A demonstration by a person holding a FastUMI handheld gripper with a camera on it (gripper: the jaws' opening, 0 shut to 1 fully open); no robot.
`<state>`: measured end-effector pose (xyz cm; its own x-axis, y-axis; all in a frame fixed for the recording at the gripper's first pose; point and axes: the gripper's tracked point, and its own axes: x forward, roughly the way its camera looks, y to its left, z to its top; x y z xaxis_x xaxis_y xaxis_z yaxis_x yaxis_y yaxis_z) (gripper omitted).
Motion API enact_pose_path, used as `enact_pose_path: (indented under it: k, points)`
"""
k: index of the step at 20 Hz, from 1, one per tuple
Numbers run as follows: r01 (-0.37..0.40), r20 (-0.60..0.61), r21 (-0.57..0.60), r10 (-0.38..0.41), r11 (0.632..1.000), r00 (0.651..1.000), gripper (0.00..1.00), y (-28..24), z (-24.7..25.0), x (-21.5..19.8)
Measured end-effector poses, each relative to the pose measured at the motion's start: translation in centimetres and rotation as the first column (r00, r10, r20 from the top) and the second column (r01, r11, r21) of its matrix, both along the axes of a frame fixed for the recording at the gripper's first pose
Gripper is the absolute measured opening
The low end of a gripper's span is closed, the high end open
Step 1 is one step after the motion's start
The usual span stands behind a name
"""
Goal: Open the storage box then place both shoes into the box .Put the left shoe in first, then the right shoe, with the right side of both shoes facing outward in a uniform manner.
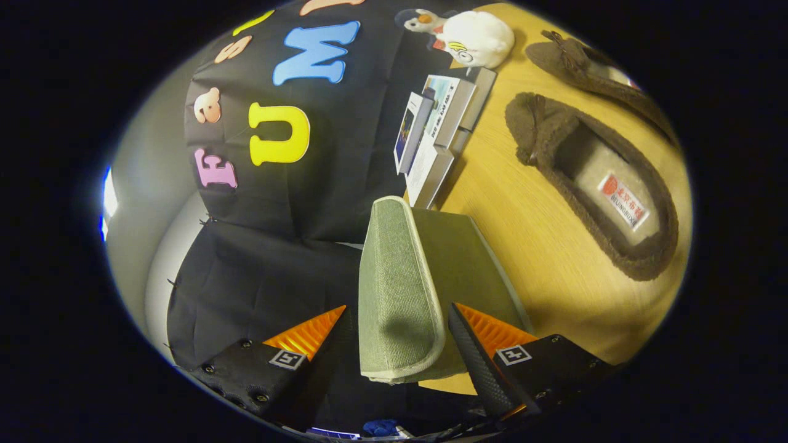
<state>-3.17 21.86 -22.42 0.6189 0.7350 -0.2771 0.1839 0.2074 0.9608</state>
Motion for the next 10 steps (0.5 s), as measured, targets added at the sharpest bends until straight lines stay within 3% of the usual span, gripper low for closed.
enact_pose_path:
  k: [10]
  points:
    - [0.043, -0.104, 0.205, -0.022, 0.978, 0.994, 0.94, 0.55, -0.46, -0.13]
